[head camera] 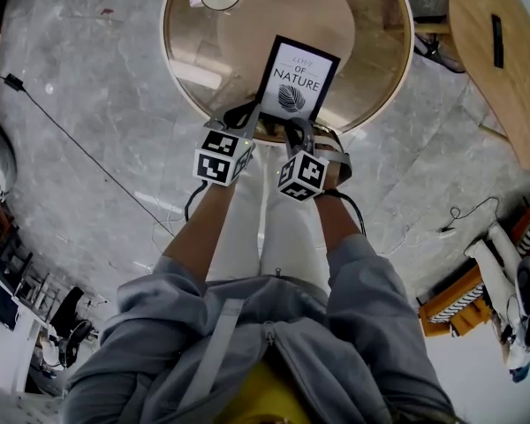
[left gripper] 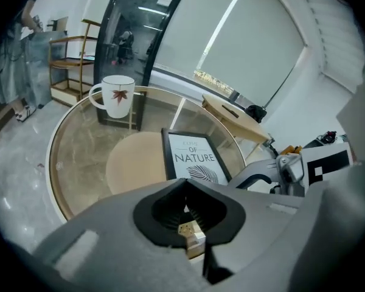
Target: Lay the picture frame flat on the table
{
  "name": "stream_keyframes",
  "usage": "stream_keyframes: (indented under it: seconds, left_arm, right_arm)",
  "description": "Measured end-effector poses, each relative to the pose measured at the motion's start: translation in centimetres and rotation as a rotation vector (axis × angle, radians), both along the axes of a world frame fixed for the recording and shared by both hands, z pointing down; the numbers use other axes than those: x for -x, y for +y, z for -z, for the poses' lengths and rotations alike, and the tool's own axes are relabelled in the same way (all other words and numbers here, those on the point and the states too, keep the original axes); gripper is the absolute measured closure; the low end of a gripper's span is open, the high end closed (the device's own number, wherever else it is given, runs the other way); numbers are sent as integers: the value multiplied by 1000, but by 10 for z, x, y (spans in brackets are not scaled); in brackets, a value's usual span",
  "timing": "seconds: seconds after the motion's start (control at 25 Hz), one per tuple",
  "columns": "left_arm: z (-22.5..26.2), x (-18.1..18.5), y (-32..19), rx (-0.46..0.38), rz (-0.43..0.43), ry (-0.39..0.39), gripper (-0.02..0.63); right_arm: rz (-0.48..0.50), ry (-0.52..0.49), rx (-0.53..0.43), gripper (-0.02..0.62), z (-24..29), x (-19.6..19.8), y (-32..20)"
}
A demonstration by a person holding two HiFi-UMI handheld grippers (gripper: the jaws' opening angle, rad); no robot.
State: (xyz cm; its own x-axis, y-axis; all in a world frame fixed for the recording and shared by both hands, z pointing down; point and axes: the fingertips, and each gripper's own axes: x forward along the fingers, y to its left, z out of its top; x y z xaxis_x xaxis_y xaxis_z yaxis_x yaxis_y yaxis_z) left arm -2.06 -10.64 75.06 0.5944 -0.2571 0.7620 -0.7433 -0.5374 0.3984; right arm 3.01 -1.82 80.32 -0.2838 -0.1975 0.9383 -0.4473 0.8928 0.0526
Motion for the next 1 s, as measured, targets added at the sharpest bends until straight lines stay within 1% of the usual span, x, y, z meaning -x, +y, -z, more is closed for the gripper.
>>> stream_keyframes:
  seconds: [0.12, 0.24, 0.32, 0.44, 0.56, 0.68, 0.76, 0.88, 1.0]
  left_arm:
    - [7, -11, 4, -27, -74, 1, 601]
    - [12, -20, 10, -36, -122, 7, 601]
    - [15, -23, 13, -40, -140, 15, 601]
    - [20, -24, 18, -37, -160, 20, 601]
    - [29, -25, 18, -40, -186, 11, 601]
    - [51, -26, 19, -49, -211, 3, 603]
    - [71, -26, 24, -41, -222, -3, 603]
    - [102, -29, 16, -56, -241, -3, 603]
    - [131, -35, -13, -123, -253, 7, 603]
  right_arm:
    - [-20, 9, 36, 525, -6, -3, 4]
    - [-65, -7, 78, 517, -8, -5, 6]
    - [-87, -15, 84, 469, -4, -6, 5]
    - [-144, -32, 69, 468, 9, -9, 0]
    - [-257, -54, 53, 479, 29, -20, -11]
    - [-375, -63, 16, 541, 60, -36, -22]
    - [-456, -69, -9, 594, 86, -48, -26]
    - [-582, -86, -39, 595, 123, -67, -40]
    - [-715, -96, -87, 595, 156, -94, -70]
